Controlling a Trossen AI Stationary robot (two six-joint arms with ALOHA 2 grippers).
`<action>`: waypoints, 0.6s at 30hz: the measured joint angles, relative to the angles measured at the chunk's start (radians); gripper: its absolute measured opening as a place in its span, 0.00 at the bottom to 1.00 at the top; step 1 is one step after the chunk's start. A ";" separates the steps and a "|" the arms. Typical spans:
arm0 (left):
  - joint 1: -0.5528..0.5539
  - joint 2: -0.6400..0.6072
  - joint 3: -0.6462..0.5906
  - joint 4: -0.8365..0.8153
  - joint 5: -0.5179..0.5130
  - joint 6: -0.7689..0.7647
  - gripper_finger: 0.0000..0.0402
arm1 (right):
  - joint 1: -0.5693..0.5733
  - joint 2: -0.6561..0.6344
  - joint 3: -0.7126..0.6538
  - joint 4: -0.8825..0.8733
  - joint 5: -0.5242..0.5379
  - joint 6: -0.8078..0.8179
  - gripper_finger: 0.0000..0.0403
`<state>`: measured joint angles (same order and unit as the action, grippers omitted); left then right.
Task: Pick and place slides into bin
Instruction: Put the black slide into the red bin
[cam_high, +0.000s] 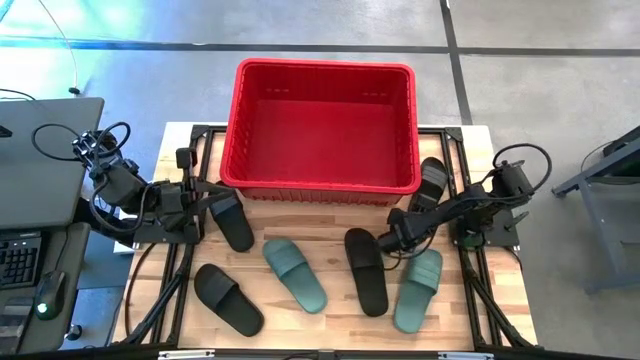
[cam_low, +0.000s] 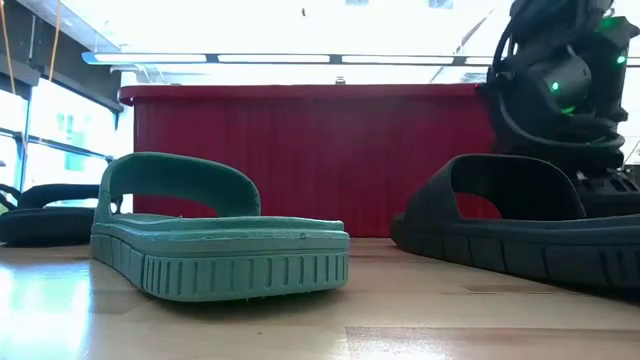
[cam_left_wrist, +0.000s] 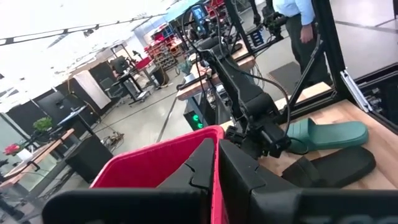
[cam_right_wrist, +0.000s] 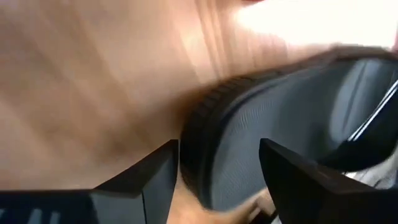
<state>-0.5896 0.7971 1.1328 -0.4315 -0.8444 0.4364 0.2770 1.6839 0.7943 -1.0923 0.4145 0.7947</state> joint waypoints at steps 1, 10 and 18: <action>0.000 0.000 0.000 -0.002 0.000 0.000 0.03 | -0.009 0.000 -0.013 0.026 -0.001 -0.024 0.51; 0.000 0.000 0.000 -0.016 0.000 -0.001 0.03 | -0.040 -0.012 -0.060 0.094 -0.037 -0.013 0.41; 0.000 0.000 0.000 -0.017 -0.001 -0.001 0.03 | -0.041 -0.025 -0.060 0.126 -0.095 0.048 0.08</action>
<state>-0.5893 0.7971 1.1328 -0.4488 -0.8452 0.4358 0.2359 1.6589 0.7341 -0.9660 0.3199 0.8426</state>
